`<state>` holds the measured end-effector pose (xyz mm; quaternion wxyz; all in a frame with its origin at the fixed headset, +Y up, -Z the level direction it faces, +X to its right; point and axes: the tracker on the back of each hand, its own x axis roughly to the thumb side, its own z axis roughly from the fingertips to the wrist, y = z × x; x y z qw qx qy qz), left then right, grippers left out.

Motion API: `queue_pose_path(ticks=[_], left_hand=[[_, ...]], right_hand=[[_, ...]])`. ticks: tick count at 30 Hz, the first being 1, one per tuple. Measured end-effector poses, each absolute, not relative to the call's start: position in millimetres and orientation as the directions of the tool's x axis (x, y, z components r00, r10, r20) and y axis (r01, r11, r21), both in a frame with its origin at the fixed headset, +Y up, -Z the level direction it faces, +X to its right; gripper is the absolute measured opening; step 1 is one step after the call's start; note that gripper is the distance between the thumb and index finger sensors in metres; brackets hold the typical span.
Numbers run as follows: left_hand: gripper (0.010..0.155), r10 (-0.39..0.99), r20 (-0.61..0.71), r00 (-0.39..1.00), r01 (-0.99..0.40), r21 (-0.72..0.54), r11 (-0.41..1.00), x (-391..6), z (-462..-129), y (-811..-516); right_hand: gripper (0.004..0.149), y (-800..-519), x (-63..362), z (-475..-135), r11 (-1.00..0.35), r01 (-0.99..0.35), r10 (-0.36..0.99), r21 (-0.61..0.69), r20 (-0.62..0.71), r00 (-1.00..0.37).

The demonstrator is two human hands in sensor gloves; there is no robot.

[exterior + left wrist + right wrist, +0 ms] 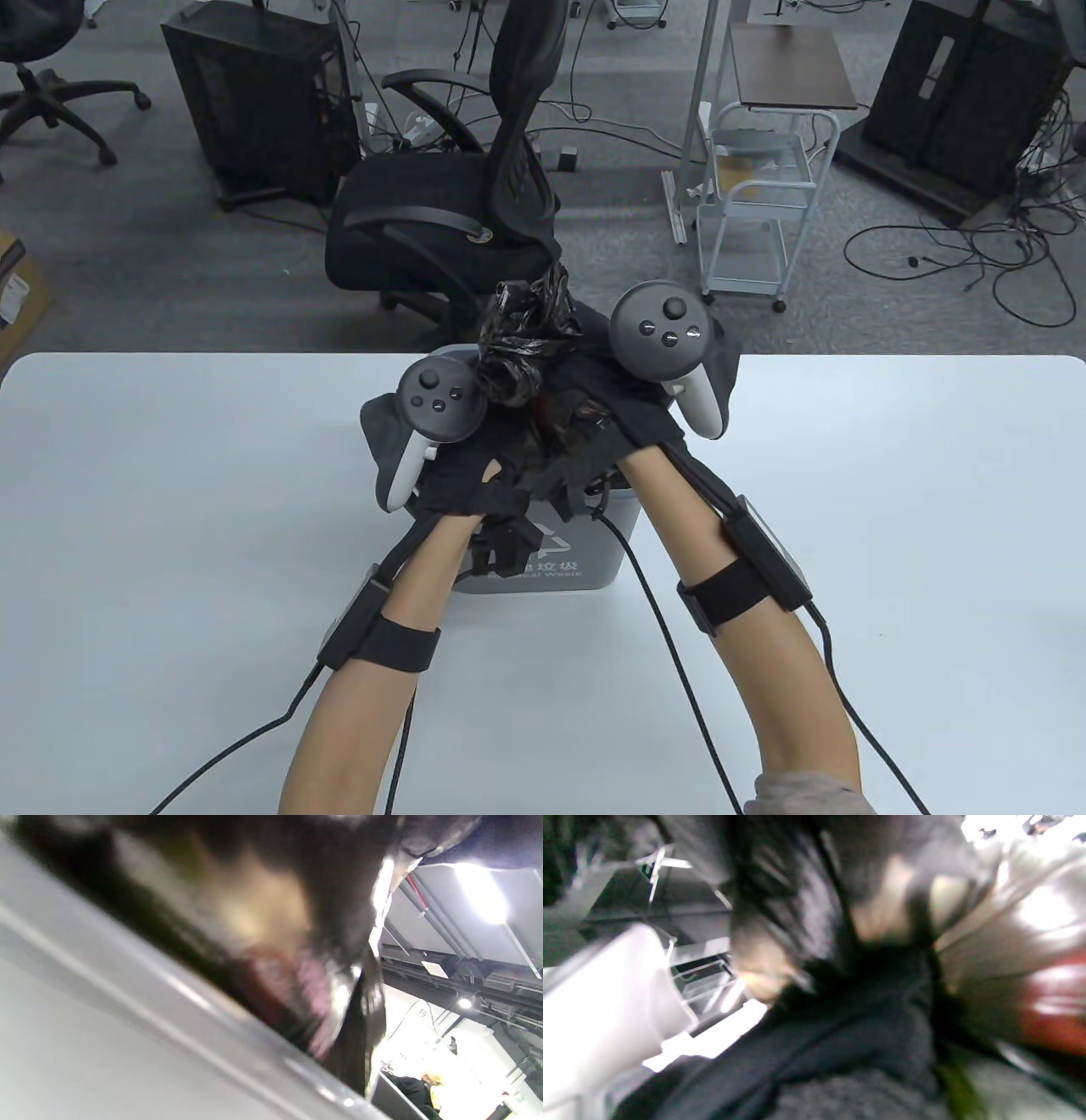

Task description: Twist garbage bag top to tighten it

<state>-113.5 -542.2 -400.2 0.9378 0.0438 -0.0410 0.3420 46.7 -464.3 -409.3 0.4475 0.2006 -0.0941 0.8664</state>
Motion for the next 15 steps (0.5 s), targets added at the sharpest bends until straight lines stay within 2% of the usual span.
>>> queue_pose_path(ticks=[10, 15], left_hand=[[0.044, 0.686, 0.141, 0.714, -0.692, -0.009, 0.722, -106, -399, -547], [0.078, 0.701, 0.194, 0.687, -0.702, -0.073, 0.708, -99, -394, -550]], right_hand=[[0.037, -463, 48, -408, -0.524, -0.851, 0.791, 0.036, 0.392, -0.47], [0.037, -460, 47, -407, -0.513, -0.857, 0.802, 0.044, 0.381, -0.46]])
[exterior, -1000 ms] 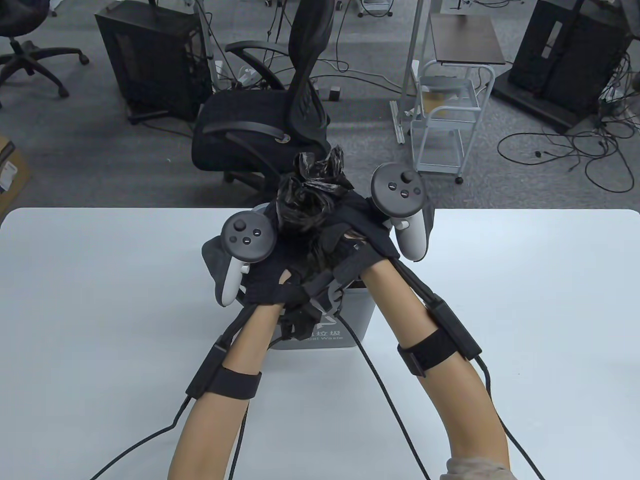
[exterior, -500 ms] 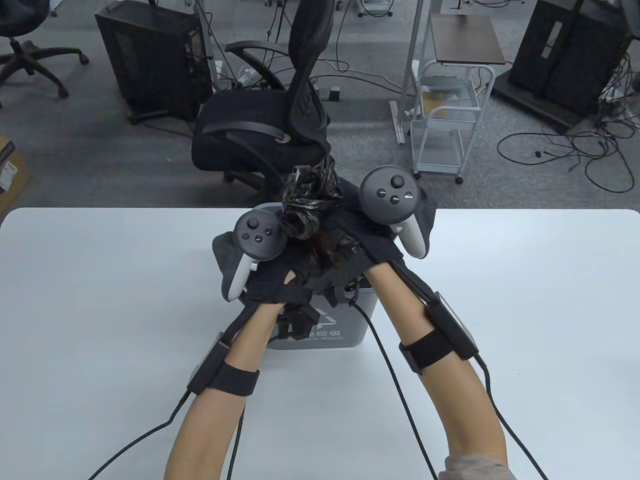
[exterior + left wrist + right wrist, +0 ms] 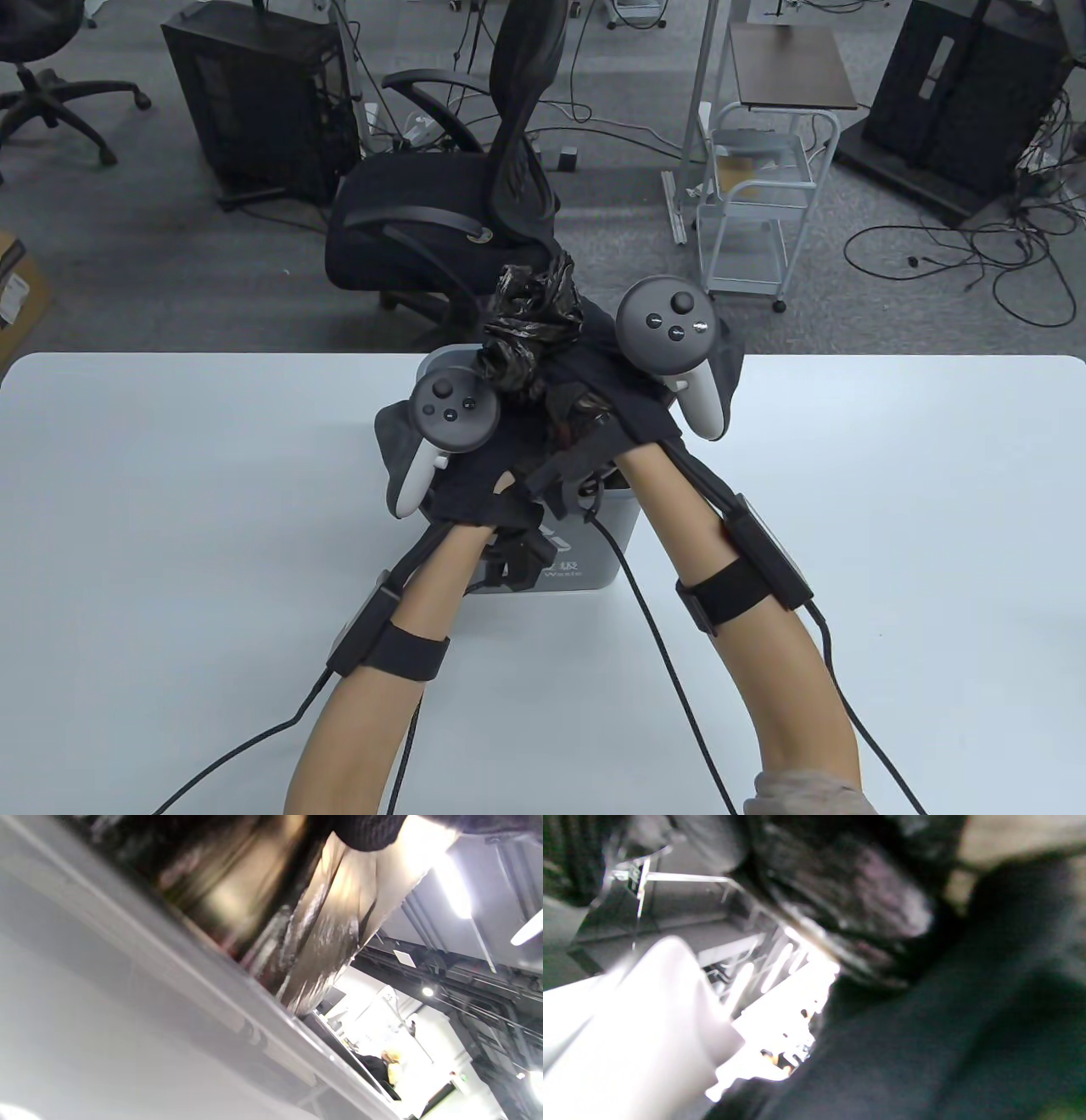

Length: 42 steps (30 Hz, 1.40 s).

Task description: Twist garbage bag top to tighten it

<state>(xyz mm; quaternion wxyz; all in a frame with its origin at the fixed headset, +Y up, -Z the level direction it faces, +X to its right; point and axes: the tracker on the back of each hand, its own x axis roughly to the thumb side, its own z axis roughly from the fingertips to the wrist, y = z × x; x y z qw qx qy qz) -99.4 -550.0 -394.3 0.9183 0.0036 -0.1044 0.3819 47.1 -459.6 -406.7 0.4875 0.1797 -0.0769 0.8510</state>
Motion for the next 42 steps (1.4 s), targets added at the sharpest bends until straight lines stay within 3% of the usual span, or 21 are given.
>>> queue_pose_path(ticks=[5, 7, 10, 14, 18, 21, 25, 29, 35, 38, 42], left_hand=[[0.126, 0.658, 0.242, 0.713, -0.657, -0.097, 0.748, -91, -391, -550], [0.134, 0.642, 0.224, 0.733, -0.643, -0.079, 0.762, -88, -390, -548], [0.135, 0.658, 0.186, 0.73, -0.666, -0.026, 0.746, -89, -392, -546], [0.12, 0.752, 0.144, 0.644, -0.756, -0.035, 0.654, -98, -395, -545], [0.088, 0.799, 0.144, 0.584, -0.803, -0.046, 0.595, -106, -397, -543], [0.062, 0.801, 0.153, 0.578, -0.808, -0.025, 0.588, -107, -395, -543], [0.038, 0.8, 0.166, 0.576, -0.808, -0.037, 0.589, -110, -397, -542], [0.037, 0.809, 0.197, 0.554, -0.806, -0.116, 0.581, -111, -402, -538], [0.039, 0.826, 0.193, 0.53, -0.81, -0.171, 0.561, -119, -408, -536], [0.04, 0.847, 0.173, 0.503, -0.822, -0.208, 0.531, -122, -413, -535], [0.042, 0.887, 0.14, 0.441, -0.848, -0.26, 0.463, -126, -420, -533]], right_hand=[[0.037, -463, 45, -405, -0.459, -0.886, 0.84, 0.063, 0.355, -0.41], [0.037, -465, 42, -400, -0.41, -0.909, 0.87, 0.071, 0.328, -0.367], [0.037, -464, 38, -391, -0.368, -0.928, 0.887, 0.052, 0.319, -0.334], [0.037, -466, 36, -383, -0.28, -0.957, 0.93, 0.075, 0.268, -0.251], [0.038, -470, 40, -386, -0.151, -0.974, 0.978, 0.167, 0.17, -0.122], [0.038, -473, 44, -389, -0.119, -0.975, 0.986, 0.186, 0.14, -0.094], [0.038, -475, 52, -399, -0.083, -0.97, 0.991, 0.227, 0.125, -0.056], [0.038, -472, 66, -413, -0.108, -0.958, 0.987, 0.267, 0.146, -0.071], [0.042, -469, 89, -427, -0.276, -0.95, 0.946, 0.147, 0.217, -0.242], [0.053, -475, 94, -432, -0.199, -0.959, 0.96, 0.203, 0.238, -0.149], [0.078, -485, 97, -430, -0.128, -0.955, 0.959, 0.268, 0.28, -0.05]])
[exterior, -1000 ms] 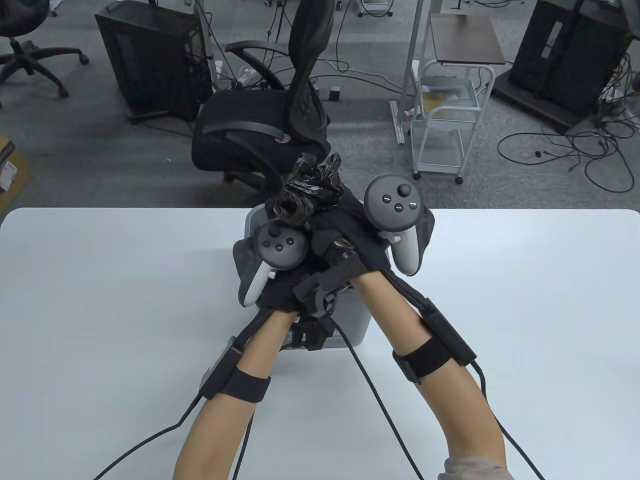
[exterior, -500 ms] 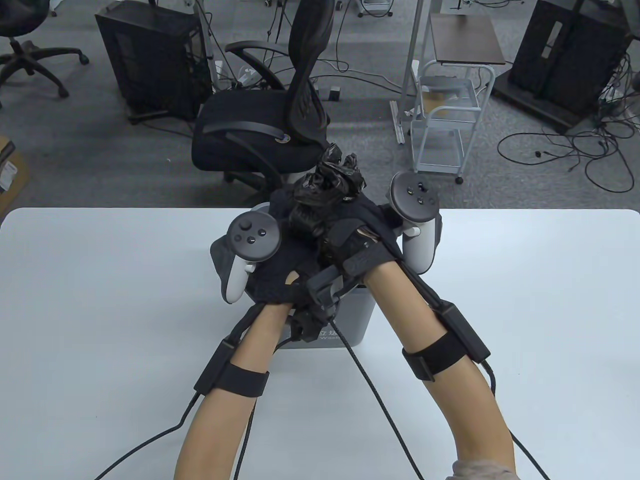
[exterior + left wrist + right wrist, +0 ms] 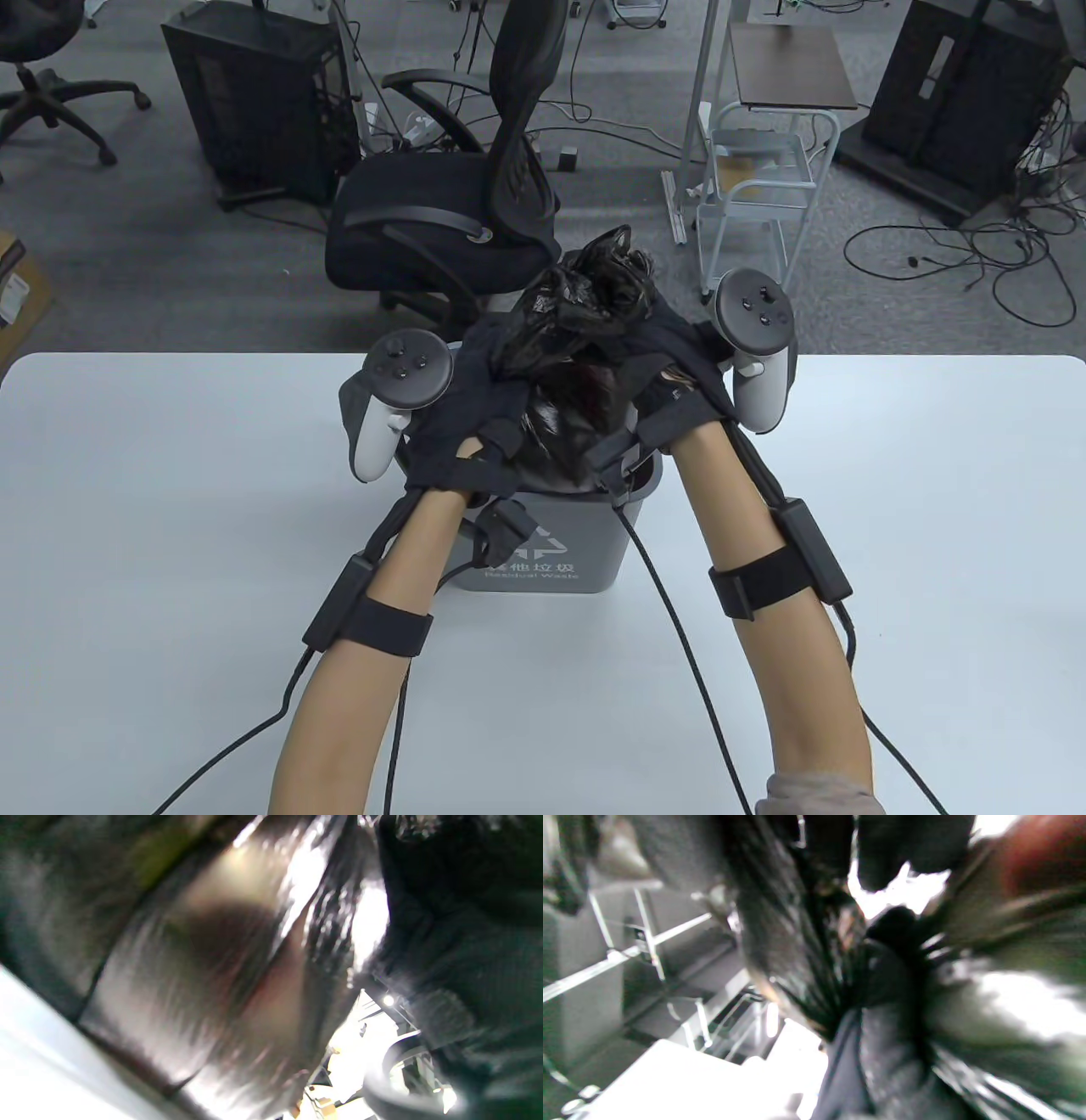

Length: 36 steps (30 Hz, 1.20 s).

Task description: Twist garbage bag top to tighten it

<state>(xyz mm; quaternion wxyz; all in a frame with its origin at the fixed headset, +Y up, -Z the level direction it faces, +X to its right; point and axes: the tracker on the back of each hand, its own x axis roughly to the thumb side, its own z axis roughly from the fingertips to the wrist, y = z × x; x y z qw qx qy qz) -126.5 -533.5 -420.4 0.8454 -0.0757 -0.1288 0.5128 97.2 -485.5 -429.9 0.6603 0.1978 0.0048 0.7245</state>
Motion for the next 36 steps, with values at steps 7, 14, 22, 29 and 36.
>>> queue_pose_path(ticks=[7, 14, 22, 29, 36], left_hand=[[0.047, 0.901, 0.09, 0.424, -0.846, -0.316, 0.43, -136, -424, -523], [0.054, 0.85, 0.08, 0.52, -0.776, -0.371, 0.51, -126, -422, -492], [0.058, 0.762, 0.146, 0.631, -0.672, -0.387, 0.631, -117, -406, -456], [0.058, 0.777, 0.161, 0.608, -0.692, -0.373, 0.618, -122, -403, -457], [0.06, 0.784, 0.178, 0.594, -0.696, -0.374, 0.612, -114, -401, -459]], right_hand=[[0.103, -503, 105, -415, -0.485, -0.823, 0.832, 0.297, 0.447, -0.33], [0.12, -511, 77, -399, -0.739, -0.65, 0.625, 0.174, 0.535, -0.568], [0.124, -503, 61, -393, -0.696, -0.716, 0.63, 0.048, 0.519, -0.577], [0.117, -499, 57, -390, -0.729, -0.684, 0.585, -0.029, 0.492, -0.644], [0.112, -500, 55, -389, -0.729, -0.681, 0.574, -0.064, 0.484, -0.66]])
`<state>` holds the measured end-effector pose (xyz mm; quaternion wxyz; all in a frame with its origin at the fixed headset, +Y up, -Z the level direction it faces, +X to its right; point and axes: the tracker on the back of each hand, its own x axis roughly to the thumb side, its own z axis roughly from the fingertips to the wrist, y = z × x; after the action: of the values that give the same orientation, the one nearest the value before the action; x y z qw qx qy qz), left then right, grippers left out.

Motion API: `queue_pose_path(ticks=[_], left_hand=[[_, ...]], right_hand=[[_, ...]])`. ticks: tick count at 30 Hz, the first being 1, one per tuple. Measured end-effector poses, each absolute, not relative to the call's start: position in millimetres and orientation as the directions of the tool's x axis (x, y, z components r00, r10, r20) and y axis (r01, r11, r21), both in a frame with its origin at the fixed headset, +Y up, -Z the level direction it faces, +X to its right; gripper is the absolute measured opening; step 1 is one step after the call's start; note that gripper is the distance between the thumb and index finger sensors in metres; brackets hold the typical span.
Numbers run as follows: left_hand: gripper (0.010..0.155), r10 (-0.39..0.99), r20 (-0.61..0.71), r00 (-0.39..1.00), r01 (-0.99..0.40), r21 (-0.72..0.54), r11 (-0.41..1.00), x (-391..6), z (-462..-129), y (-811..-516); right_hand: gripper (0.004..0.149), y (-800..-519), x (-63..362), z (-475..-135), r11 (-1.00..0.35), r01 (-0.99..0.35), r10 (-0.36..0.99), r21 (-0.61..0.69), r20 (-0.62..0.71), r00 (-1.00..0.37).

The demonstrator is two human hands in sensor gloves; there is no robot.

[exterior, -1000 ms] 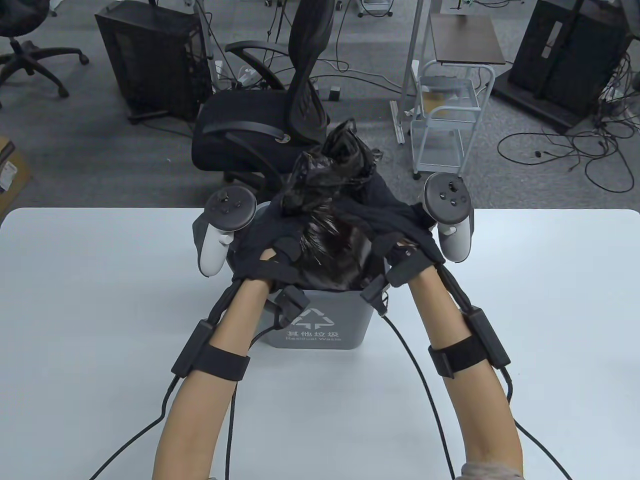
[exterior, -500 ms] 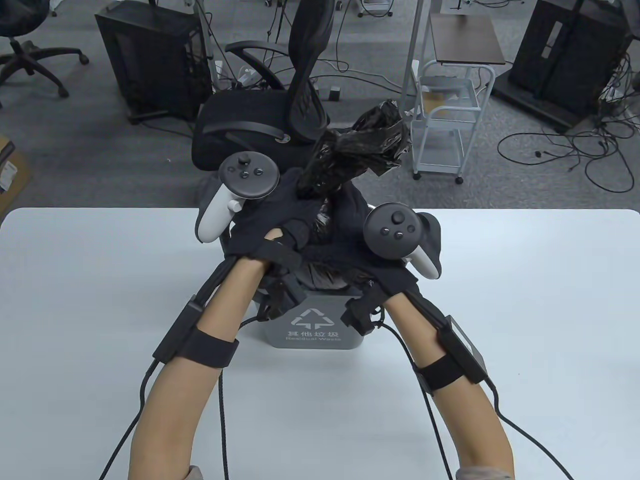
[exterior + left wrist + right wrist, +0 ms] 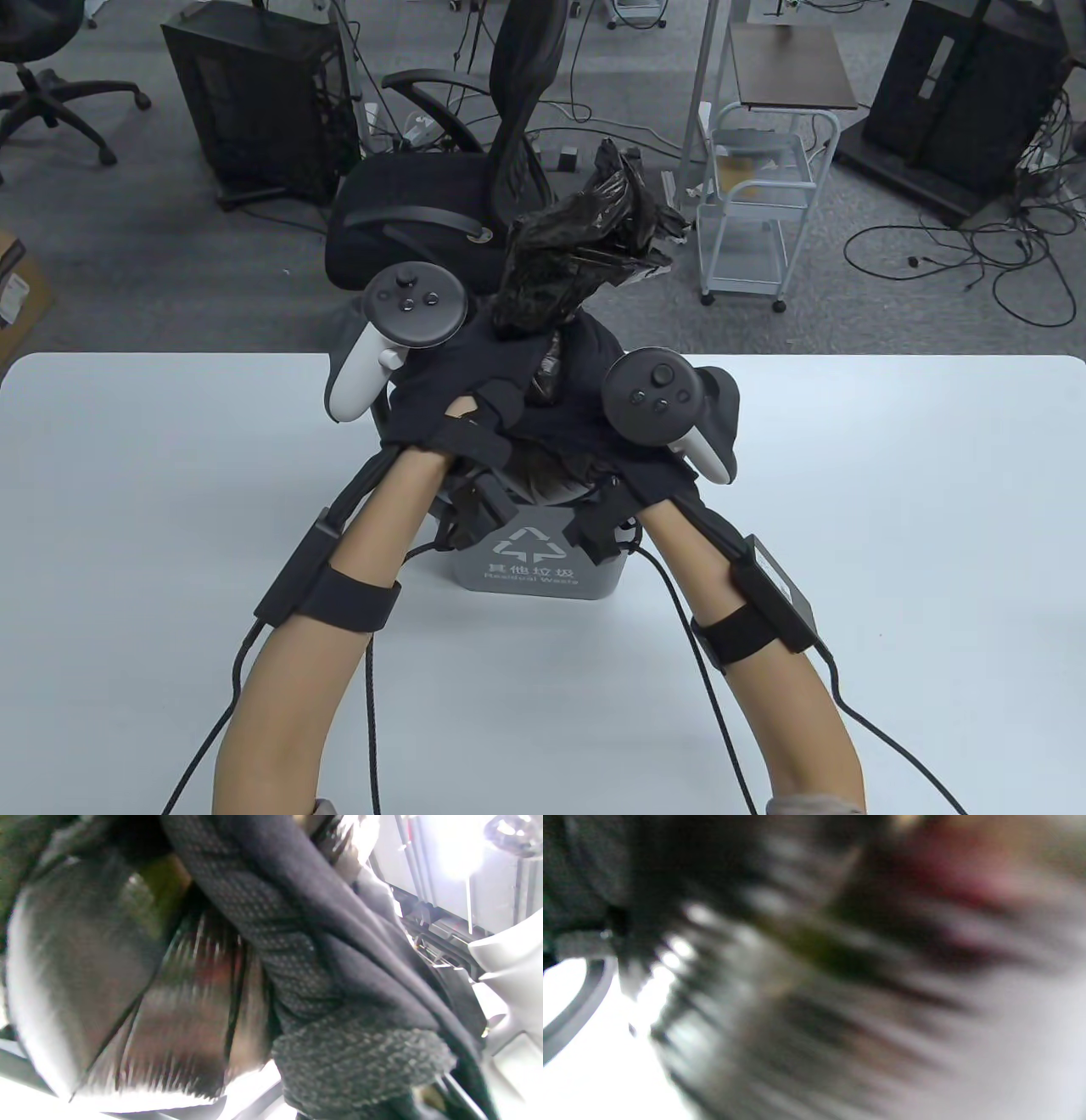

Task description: Twist garbage bag top to tighten it

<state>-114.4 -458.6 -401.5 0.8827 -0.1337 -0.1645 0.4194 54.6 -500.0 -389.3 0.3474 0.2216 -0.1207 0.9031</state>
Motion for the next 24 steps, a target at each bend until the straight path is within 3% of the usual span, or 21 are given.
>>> queue_pose_path(ticks=[14, 18, 20, 24], left_hand=[[0.053, 0.896, 0.147, 0.42, -0.766, -0.472, 0.436, -106, -405, -465], [0.044, 0.895, 0.14, 0.425, -0.774, -0.457, 0.439, -111, -409, -462], [0.043, 0.886, 0.141, 0.441, -0.773, -0.443, 0.455, -112, -409, -462], [0.052, 0.867, 0.155, 0.473, -0.75, -0.446, 0.489, -110, -408, -461]], right_hand=[[0.099, -506, 58, -392, -0.743, -0.665, 0.546, -0.074, 0.508, -0.666], [0.098, -507, 64, -397, -0.732, -0.681, 0.58, -0.014, 0.513, -0.633], [0.101, -509, 68, -402, -0.69, -0.718, 0.644, 0.091, 0.53, -0.551], [0.109, -508, 74, -405, -0.634, -0.759, 0.701, 0.147, 0.523, -0.485]])
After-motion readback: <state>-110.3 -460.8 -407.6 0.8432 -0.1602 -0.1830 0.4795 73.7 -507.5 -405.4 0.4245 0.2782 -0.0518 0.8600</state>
